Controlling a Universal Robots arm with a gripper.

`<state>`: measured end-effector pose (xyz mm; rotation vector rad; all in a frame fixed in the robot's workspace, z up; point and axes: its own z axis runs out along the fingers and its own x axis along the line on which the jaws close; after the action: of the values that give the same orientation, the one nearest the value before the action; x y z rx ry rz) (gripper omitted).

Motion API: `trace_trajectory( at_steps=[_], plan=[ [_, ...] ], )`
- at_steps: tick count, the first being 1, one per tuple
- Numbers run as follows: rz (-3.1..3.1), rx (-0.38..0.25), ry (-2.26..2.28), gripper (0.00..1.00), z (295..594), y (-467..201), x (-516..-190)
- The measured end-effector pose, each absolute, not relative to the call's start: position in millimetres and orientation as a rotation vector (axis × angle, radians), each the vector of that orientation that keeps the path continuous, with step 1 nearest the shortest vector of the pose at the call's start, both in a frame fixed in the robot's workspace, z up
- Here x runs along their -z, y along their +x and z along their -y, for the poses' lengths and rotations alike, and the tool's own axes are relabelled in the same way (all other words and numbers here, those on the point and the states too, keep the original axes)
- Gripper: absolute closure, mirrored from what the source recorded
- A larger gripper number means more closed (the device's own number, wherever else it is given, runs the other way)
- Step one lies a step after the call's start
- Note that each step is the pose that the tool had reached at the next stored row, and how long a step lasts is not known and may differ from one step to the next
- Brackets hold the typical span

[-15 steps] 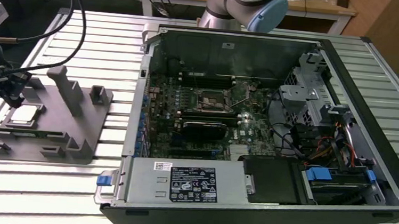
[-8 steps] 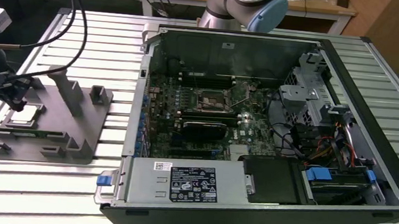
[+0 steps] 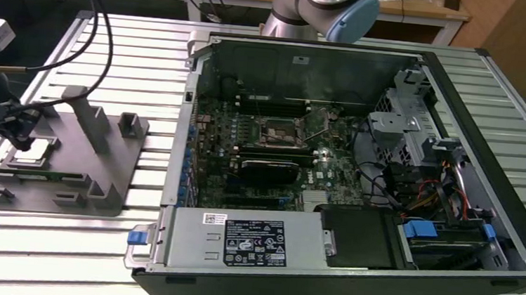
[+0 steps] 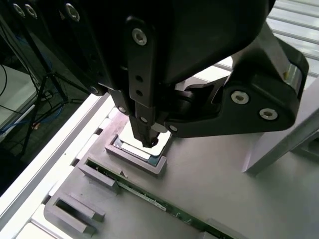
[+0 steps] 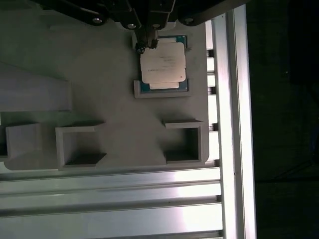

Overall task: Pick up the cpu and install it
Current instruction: 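Pick up the cpu and move it towards the insertion slot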

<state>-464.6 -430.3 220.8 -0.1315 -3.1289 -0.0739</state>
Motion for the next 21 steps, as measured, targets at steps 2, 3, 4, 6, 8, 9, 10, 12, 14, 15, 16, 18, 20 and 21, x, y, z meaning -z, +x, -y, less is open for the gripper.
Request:
trace_trajectory(
  at_steps=[2,3,4,6,8,9,10,12,14,15,16,18,20,21],
  plan=[
    [3.129,0.075,-0.131,0.89,430,-466,-218],
    [3.128,0.075,-0.131,0.89,430,-467,-216],
    [3.128,0.076,-0.131,0.89,430,-468,-215],
    [3.128,0.08,-0.131,0.89,430,-469,-213],
    [3.128,0.084,-0.131,0.89,430,-470,-211],
    [3.128,0.086,-0.131,0.89,430,-470,-210],
    [3.128,0.087,-0.131,0.89,430,-470,-210],
    [3.128,0.089,-0.131,0.89,430,-470,-209],
    [3.128,0.091,-0.132,0.89,429,-470,-208],
    [3.128,0.091,-0.131,0.89,429,-470,-207],
    [3.128,0.092,-0.131,0.89,428,-471,-206],
    [3.128,0.094,-0.131,0.89,427,-471,-205],
    [3.127,0.096,-0.131,0.89,426,-472,-204],
    [3.127,0.097,-0.131,0.89,426,-472,-203]
  ],
)
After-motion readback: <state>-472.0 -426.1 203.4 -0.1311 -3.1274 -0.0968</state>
